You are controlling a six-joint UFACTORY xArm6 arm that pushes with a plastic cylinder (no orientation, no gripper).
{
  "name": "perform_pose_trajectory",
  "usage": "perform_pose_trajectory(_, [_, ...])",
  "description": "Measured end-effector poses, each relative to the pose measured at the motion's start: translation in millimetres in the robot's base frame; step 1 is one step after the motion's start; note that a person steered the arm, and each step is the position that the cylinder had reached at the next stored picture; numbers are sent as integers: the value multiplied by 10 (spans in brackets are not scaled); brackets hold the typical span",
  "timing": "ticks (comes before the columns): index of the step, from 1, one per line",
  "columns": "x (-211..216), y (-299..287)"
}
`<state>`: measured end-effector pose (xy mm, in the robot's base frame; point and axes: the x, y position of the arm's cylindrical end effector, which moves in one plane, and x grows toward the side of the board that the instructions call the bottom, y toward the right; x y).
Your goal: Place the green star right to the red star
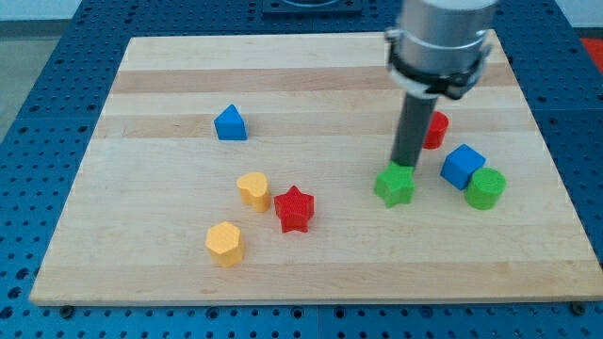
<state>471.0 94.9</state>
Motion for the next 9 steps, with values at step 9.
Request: perform_pose_trajectory(9, [379,-416])
